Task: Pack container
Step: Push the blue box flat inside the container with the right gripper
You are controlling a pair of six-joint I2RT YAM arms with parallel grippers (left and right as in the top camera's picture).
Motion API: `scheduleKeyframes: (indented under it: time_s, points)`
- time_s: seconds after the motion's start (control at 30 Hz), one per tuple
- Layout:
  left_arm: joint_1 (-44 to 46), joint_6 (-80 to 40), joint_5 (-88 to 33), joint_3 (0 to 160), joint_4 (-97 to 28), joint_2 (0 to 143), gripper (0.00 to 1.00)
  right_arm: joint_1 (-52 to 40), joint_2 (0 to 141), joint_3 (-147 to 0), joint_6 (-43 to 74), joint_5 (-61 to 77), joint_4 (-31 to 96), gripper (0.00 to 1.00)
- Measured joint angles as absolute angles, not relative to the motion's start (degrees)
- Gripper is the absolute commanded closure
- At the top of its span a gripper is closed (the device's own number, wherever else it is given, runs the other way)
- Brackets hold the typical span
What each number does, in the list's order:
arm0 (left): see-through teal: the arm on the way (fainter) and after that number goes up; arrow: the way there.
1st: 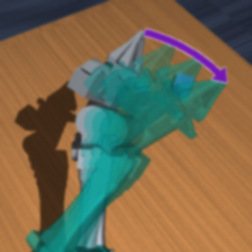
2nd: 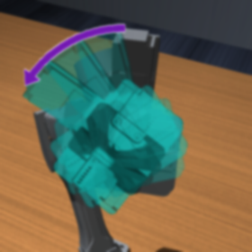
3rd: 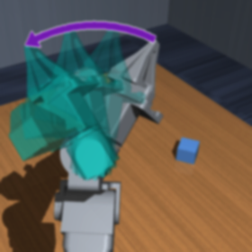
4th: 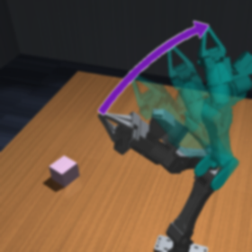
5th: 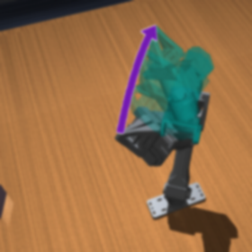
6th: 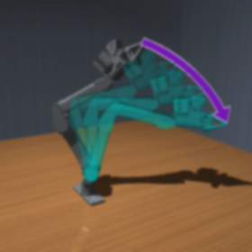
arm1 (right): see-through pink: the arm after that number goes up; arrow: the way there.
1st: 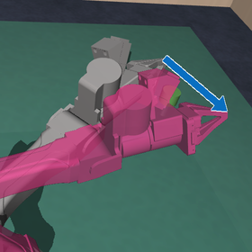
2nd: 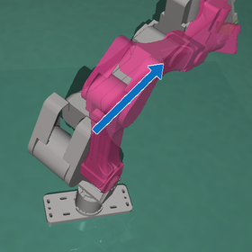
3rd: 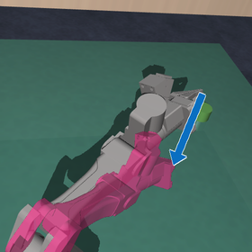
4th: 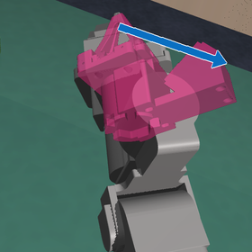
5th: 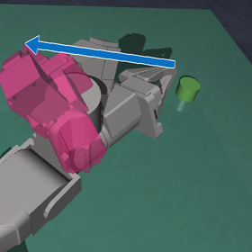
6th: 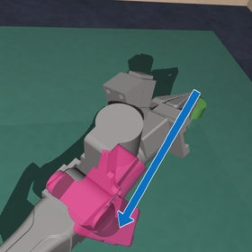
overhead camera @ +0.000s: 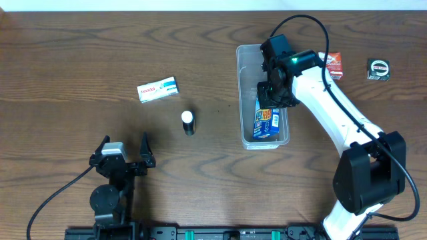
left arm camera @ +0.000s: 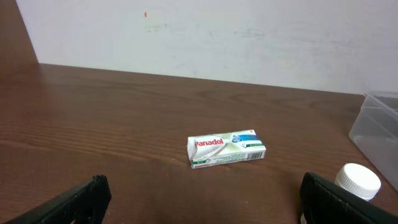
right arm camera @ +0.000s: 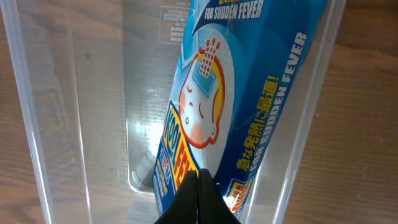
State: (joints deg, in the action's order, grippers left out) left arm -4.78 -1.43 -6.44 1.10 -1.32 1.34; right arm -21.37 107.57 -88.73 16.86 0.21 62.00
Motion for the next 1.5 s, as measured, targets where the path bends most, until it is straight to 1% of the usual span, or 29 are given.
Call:
scheduleKeyframes:
  time_s: [0.37, 0.53, 1.17, 1.5]
  points:
    - [-4.8, -1.4, -6.4, 1.1, -1.3, 1.3, 0.02, -21.4, 107.6, -89.1, 15.8, -7.1, 67.8, 0.99]
    - [-4.8, -1.4, -6.4, 1.1, -1.3, 1.3, 0.02, -21.4, 107.6, -89.7, 15.4, -9.1, 68.3, 0.99]
    - [-4.8, -1.4, -6.4, 1.1, -1.3, 1.3, 0.02, -21.4, 107.7, -89.8, 14.8, -7.2, 65.3, 0.99]
    - [-4.8, -1.4, -6.4, 1.1, -1.3, 1.3, 0.02, -21.4, 110.3, -89.8, 14.8, -7.4, 64.3, 0.99]
